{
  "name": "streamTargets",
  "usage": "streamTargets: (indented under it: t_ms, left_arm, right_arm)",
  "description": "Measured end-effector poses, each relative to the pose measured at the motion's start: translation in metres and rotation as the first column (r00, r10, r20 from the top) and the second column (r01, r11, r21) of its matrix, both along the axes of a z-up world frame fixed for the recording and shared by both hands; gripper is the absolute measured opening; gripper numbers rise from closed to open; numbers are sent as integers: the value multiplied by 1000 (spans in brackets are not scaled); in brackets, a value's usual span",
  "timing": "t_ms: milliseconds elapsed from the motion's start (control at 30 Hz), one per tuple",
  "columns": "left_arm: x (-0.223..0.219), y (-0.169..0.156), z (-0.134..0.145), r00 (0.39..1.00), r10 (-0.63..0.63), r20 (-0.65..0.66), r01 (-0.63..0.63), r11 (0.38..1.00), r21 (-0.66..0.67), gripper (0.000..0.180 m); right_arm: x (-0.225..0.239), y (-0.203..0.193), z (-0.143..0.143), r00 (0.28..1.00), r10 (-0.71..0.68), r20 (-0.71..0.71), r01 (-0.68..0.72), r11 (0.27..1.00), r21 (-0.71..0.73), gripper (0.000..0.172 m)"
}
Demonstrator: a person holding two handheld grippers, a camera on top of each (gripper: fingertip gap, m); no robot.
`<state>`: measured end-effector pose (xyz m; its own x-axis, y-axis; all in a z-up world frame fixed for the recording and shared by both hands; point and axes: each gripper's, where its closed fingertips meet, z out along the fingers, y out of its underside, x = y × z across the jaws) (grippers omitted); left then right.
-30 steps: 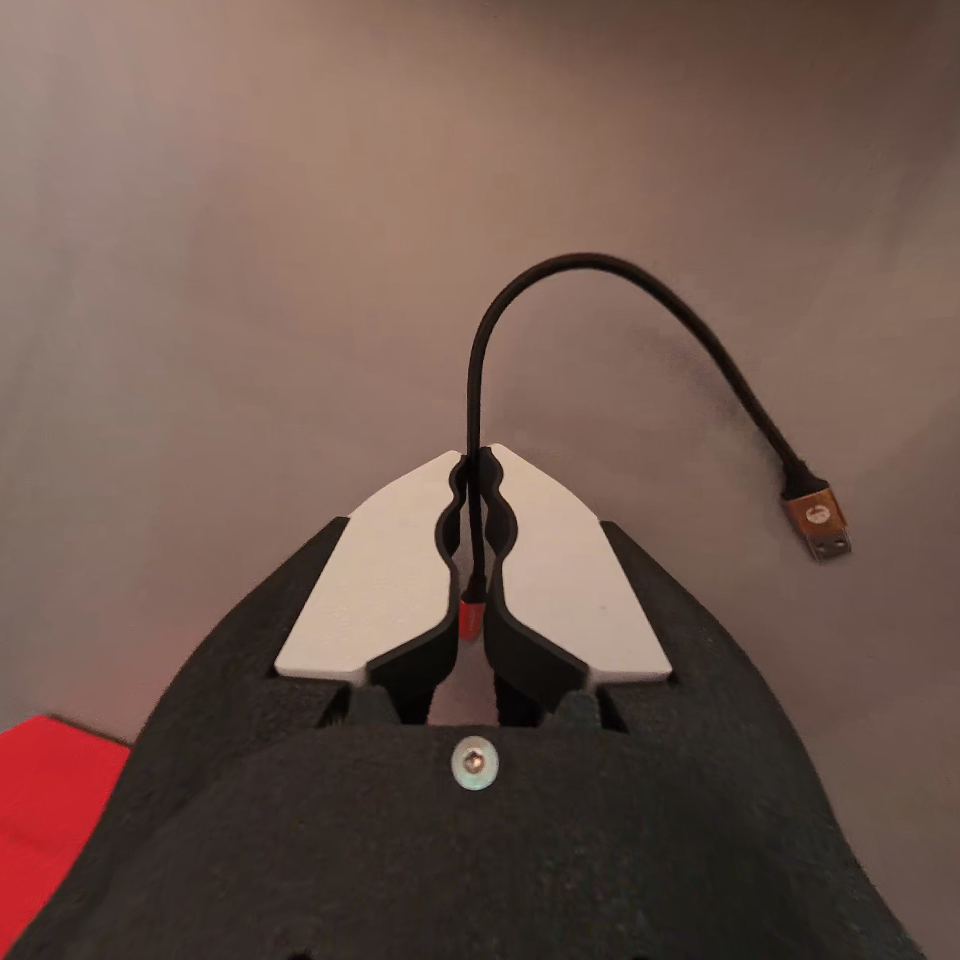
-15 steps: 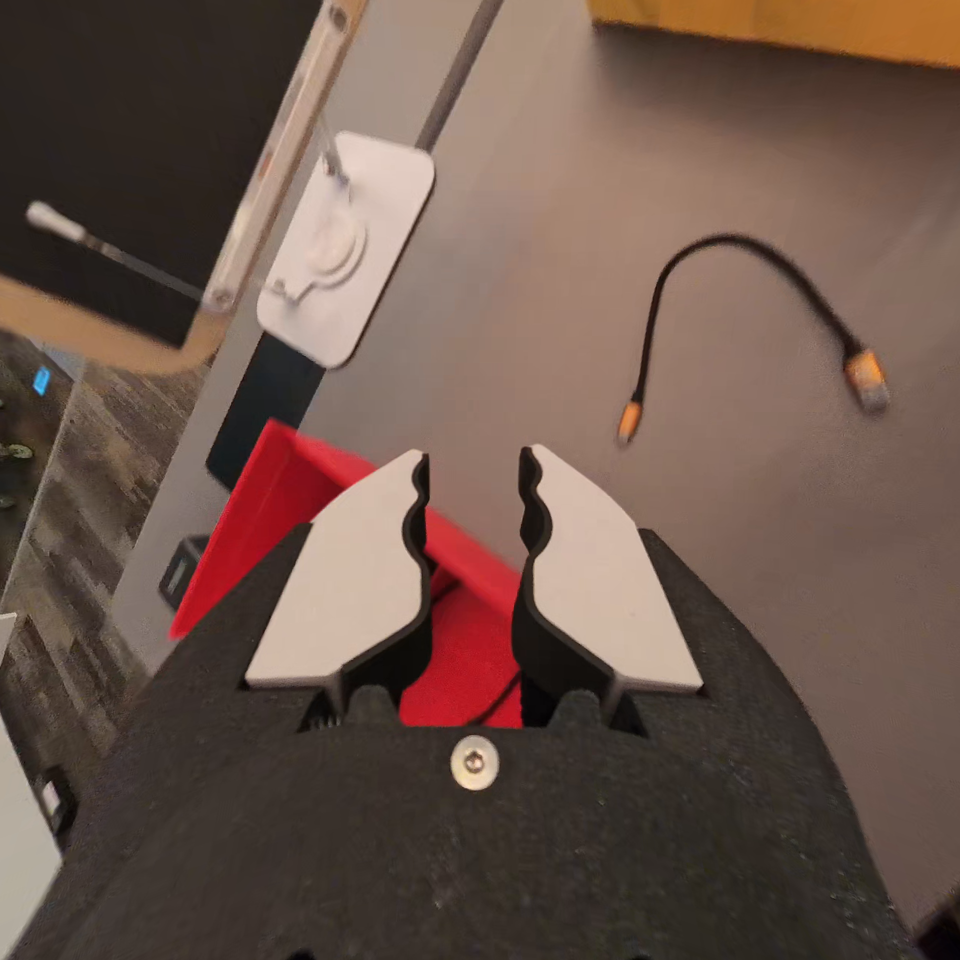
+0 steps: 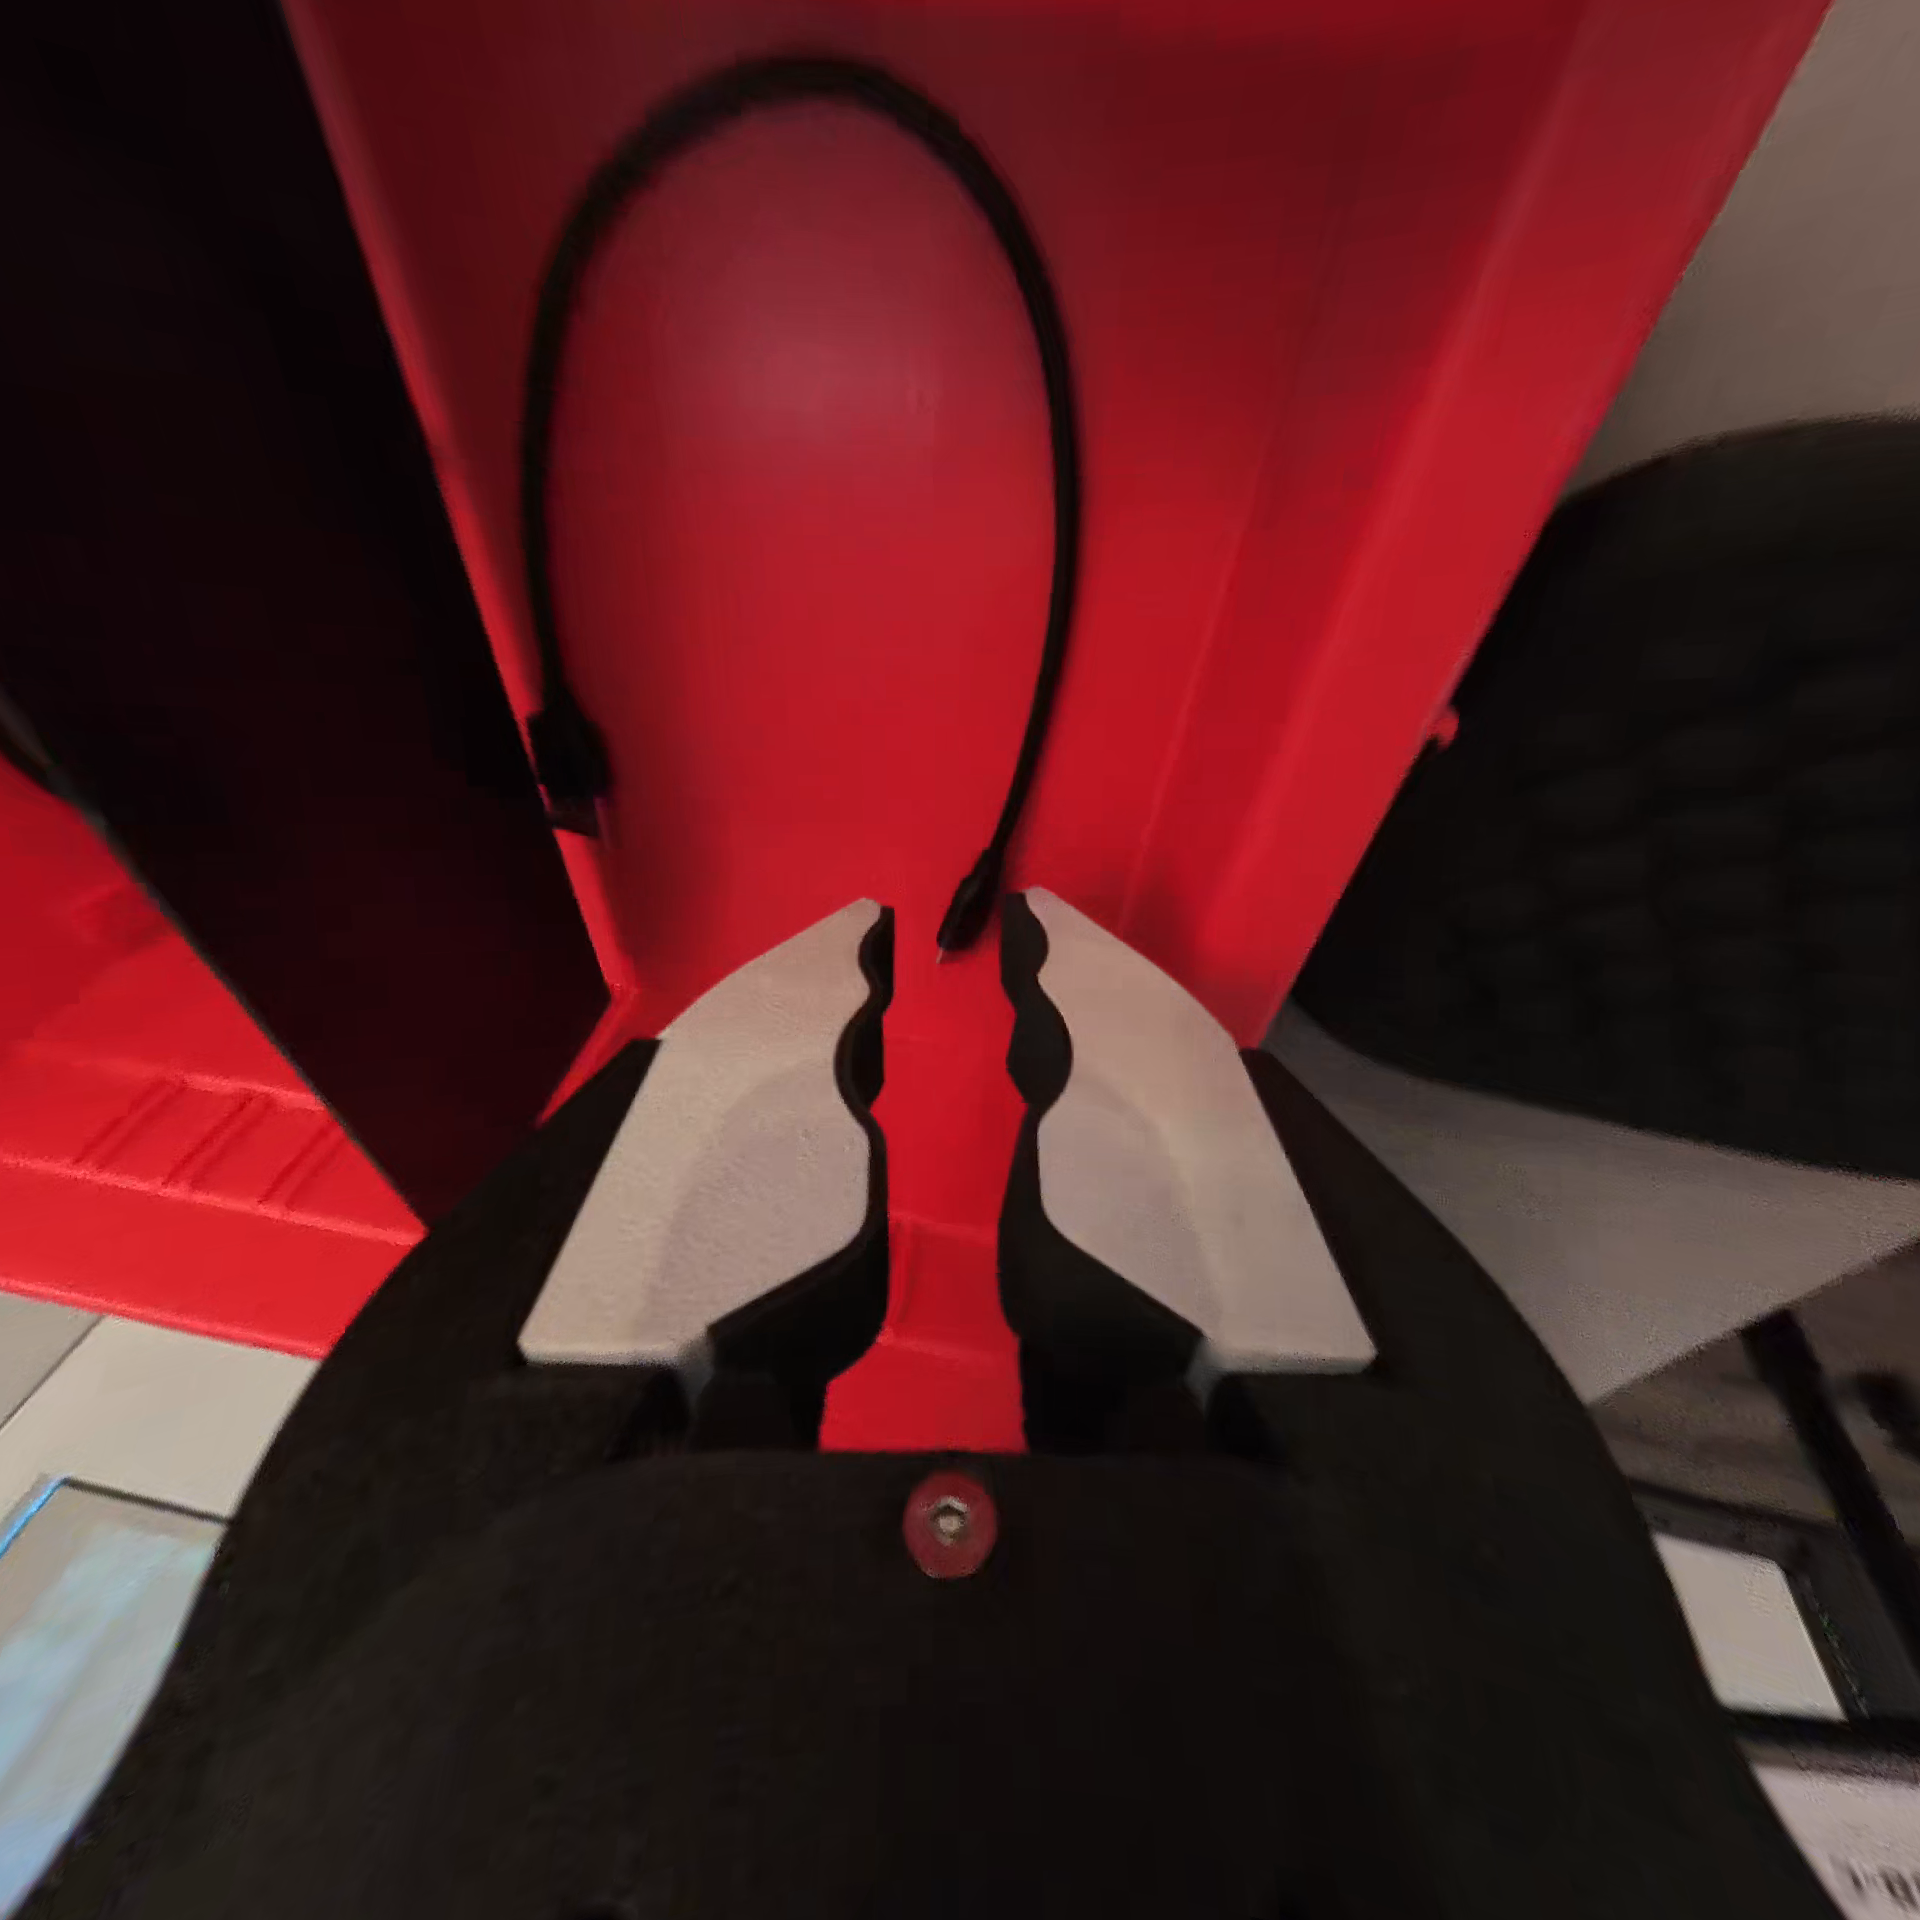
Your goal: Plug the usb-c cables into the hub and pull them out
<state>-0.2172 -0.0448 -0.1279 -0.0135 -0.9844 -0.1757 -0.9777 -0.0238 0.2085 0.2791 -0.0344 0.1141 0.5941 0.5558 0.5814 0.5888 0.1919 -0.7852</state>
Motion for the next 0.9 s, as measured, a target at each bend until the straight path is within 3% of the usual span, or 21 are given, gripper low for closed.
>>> streamTargets:
  t_ms: [233,400,633,767,900]
  left_arm:
    - [-22,-1,-15,998,-7,-57,0,992,-126,18]
    - [-26,0,-29,999,-13,-48,5,987,-161,17]
    - [-30,-1,-26,996,-20,-87,7,988,-153,10]
    - [-27,2,9,998,15,-55,-20,995,-96,10]
    - [6,-1,87,972,93,214,-82,995,-62,9]
  right_arm:
    - [10,8,-5,999,-34,10,34,999,-12,33]
    - [13,10,-9,999,-40,19,40,999,-22,33]
    - [14,11,-11,999,-32,34,33,999,-21,33]
    - [17,9,-9,999,-29,21,29,1000,-12,33]
    - [24,8,-6,1000,-28,-10,28,1000,-6,33]
